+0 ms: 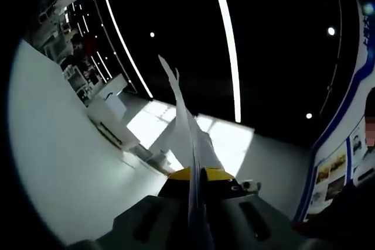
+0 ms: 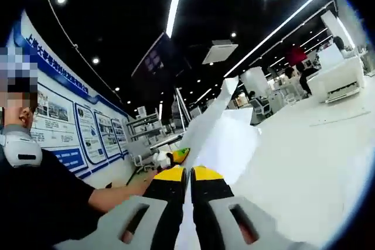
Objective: Organize the stack of printing papers by aligning and flattening the scattered papers on the table
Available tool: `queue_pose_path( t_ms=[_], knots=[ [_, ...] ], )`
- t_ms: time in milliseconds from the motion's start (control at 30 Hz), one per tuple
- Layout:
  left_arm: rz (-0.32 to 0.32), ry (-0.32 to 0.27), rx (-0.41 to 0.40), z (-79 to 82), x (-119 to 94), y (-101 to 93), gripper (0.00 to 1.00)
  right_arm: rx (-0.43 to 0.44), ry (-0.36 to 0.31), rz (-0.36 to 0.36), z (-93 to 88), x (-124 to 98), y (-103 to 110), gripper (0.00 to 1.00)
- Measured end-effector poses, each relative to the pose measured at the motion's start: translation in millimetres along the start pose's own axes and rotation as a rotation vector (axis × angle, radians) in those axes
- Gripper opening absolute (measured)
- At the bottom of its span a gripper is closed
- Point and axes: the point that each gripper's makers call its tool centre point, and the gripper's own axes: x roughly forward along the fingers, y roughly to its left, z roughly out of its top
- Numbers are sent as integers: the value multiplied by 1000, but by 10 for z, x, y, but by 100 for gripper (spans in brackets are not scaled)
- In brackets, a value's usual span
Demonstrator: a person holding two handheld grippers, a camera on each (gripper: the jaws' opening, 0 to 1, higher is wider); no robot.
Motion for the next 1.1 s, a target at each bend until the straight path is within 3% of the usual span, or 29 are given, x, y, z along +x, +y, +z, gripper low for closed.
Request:
queue_pose_path(
  t_ms=[100, 133, 233, 367, 667, 700, 767, 867, 900, 933, 967, 1100],
  knots=[
    [3, -9, -11, 13, -6, 7, 6, 14, 10, -27, -101, 13, -38, 0],
    [2, -8, -8, 11, -2, 5, 6, 52, -28, -62, -94, -6, -87, 0],
    [1, -6, 5, 2, 4, -7, 6, 103, -57, -59, -157, -19, -43, 0],
    [13, -16, 0, 19, 10, 22, 7, 96, -27, -71, -334, 44, -19, 0],
    [-19, -14, 40, 16, 18, -43, 6, 103, 21, -43, -401, 294, -29, 0],
    [-20, -15, 42, 19, 18, -48, 6, 99, 54, -57, -481, 287, -62, 0],
    [-32, -13, 56, 17, 18, -78, 6, 18, 92, -170, -571, 207, -282, 0],
    [-38, -13, 67, 27, 15, -92, 6, 12, -52, -278, -382, 122, -504, 34],
    [-37, -15, 63, 31, 17, -83, 6, 32, -66, -288, -368, 123, -531, 47],
    [-36, -17, 55, 33, 17, -78, 6, 38, -57, -278, -375, 152, -524, 53],
    [-37, -17, 49, 33, 19, -75, 6, 48, -47, -265, -381, 194, -505, 53],
    [-38, -13, 50, 18, 16, -94, 6, 76, -2, -188, -399, 376, -376, 31]
  ],
)
